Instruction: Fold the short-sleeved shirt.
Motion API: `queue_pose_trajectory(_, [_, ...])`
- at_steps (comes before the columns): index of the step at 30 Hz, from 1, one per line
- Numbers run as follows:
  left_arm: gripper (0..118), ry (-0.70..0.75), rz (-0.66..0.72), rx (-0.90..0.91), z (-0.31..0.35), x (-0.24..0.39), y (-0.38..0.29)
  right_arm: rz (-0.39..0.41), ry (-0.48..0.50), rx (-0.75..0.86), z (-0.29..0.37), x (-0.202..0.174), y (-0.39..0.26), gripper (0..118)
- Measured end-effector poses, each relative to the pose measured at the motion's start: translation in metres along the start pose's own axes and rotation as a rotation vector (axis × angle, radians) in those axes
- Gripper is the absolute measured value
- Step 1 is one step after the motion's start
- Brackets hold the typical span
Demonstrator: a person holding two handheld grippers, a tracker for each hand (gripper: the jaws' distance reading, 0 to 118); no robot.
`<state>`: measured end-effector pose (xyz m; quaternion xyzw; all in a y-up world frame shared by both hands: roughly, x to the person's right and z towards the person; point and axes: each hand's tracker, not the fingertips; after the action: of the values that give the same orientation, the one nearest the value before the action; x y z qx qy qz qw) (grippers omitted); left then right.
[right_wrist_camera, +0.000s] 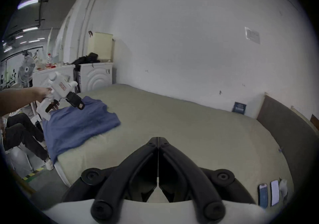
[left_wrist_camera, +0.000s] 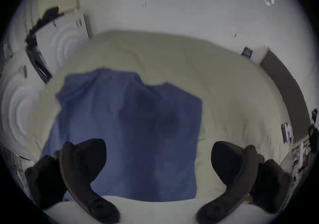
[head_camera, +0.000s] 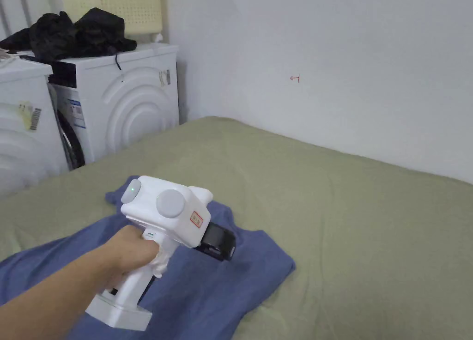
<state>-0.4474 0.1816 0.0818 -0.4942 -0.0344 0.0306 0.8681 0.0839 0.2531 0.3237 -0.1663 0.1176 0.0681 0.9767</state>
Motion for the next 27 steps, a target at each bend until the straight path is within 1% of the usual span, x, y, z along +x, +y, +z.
queue_pose_trajectory(1, [118, 0.010, 0.021, -0.031, -0.015, 0.001, -0.003, -0.020, -0.002, -0.027, -0.001, 0.004, -0.007, 0])
queue_pose_trajectory(4, [118, 0.039, 0.118, -0.082, -0.064, -0.007, -0.008, -0.014, -0.020, -0.080, -0.007, 0.012, -0.029, 0])
queue_pose_trajectory(5, [118, 0.035, 0.137, -0.096, -0.073, -0.010, -0.010, 0.000, -0.025, -0.096, -0.010, 0.013, -0.036, 0])
queue_pose_trajectory(6, [118, 0.009, 0.141, -0.099, -0.081, -0.010, -0.015, -0.004, -0.029, -0.114, -0.013, 0.014, -0.043, 0])
queue_pose_trajectory(8, [117, -0.002, 0.153, -0.119, -0.093, -0.008, -0.021, -0.043, -0.036, -0.161, -0.019, 0.018, -0.054, 0])
queue_pose_trajectory(9, [105, 0.010, 0.149, -0.126, -0.092, -0.005, -0.025, -0.067, -0.031, -0.178, -0.022, 0.020, -0.058, 0])
queue_pose_trajectory(10, [72, 0.089, 0.131, -0.119, -0.092, 0.000, -0.028, -0.068, -0.032, -0.183, -0.023, 0.020, -0.061, 0])
queue_pose_trajectory(11, [51, 0.233, 0.101, -0.097, -0.088, 0.005, -0.027, -0.067, -0.035, -0.185, -0.024, 0.019, -0.063, 0])
queue_pose_trajectory(12, [19, 0.240, 0.094, -0.065, -0.079, 0.004, -0.024, -0.066, -0.038, -0.185, -0.023, 0.019, -0.065, 0])
queue_pose_trajectory(13, [4, 0.115, 0.136, -0.014, -0.070, 0.006, -0.022, -0.063, -0.037, -0.184, -0.021, 0.018, -0.066, 0])
queue_pose_trajectory(15, [4, 0.106, 0.206, 0.008, -0.059, 0.005, -0.017, -0.063, -0.028, -0.182, -0.018, 0.019, -0.066, 0])
queue_pose_trajectory(16, [4, 0.063, 0.227, 0.003, -0.053, 0.005, -0.015, -0.067, -0.024, -0.180, -0.016, 0.021, -0.066, 0])
queue_pose_trajectory(18, [4, 0.048, 0.230, 0.048, -0.033, 0.004, -0.008, -0.076, -0.029, -0.178, -0.011, 0.023, -0.065, 0])
queue_pose_trajectory(20, [4, 0.018, 0.199, 0.106, -0.013, 0.017, -0.004, -0.083, -0.042, -0.170, -0.004, 0.029, -0.065, 0])
queue_pose_trajectory(23, [4, -0.080, 0.122, 0.150, 0.009, 0.050, 0.006, -0.137, -0.069, -0.148, 0.012, 0.040, -0.063, 0])
queue_pose_trajectory(24, [4, -0.107, 0.104, 0.164, 0.017, 0.065, 0.008, -0.153, -0.077, -0.139, 0.018, 0.044, -0.062, 0])
queue_pose_trajectory(27, [4, -0.227, 0.013, 0.209, 0.033, 0.121, 0.022, -0.157, -0.120, -0.121, 0.041, 0.050, -0.055, 0])
